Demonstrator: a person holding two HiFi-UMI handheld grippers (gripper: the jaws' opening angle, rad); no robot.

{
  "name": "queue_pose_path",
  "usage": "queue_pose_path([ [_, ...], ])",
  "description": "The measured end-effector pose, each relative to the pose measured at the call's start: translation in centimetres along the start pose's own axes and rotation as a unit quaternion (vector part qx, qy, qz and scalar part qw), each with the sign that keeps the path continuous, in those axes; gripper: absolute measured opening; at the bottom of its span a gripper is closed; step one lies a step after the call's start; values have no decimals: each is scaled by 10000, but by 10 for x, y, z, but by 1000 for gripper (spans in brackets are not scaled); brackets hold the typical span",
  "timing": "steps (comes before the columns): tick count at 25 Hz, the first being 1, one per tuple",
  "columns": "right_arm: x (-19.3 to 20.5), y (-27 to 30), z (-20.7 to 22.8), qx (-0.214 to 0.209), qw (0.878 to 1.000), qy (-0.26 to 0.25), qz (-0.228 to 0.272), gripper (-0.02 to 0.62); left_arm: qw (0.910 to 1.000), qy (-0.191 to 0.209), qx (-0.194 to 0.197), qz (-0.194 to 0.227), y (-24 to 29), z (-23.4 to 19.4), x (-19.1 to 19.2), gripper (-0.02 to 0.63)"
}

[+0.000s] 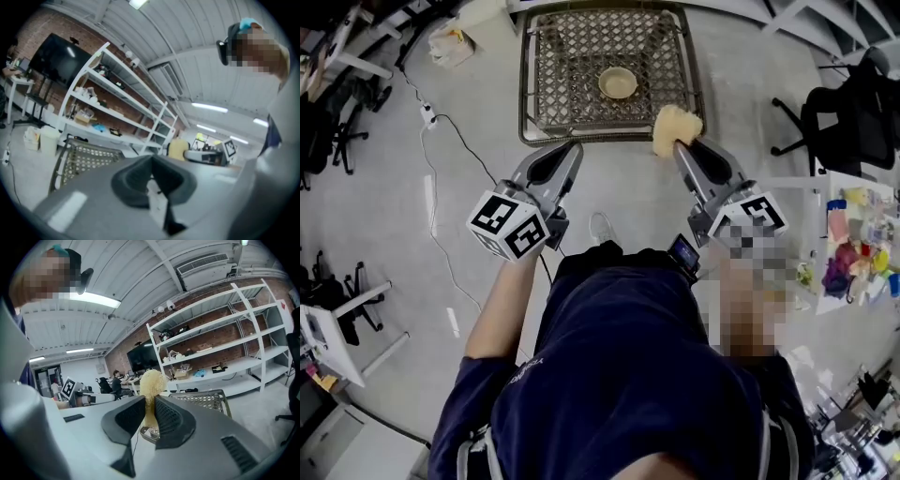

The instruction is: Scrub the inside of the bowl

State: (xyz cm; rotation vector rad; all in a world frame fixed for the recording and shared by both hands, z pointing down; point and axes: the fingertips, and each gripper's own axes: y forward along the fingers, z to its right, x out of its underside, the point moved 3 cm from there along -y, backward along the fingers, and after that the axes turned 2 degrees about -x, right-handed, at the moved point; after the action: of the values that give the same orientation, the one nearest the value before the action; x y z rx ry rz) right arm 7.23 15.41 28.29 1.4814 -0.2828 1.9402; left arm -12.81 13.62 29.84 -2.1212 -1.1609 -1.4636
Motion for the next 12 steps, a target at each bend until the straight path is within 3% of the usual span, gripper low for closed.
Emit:
queue_pose_path([
  [12,-9,44,31,182,9998,20,-126,57,9998,-98,70,-144,36,-47,-11,5],
])
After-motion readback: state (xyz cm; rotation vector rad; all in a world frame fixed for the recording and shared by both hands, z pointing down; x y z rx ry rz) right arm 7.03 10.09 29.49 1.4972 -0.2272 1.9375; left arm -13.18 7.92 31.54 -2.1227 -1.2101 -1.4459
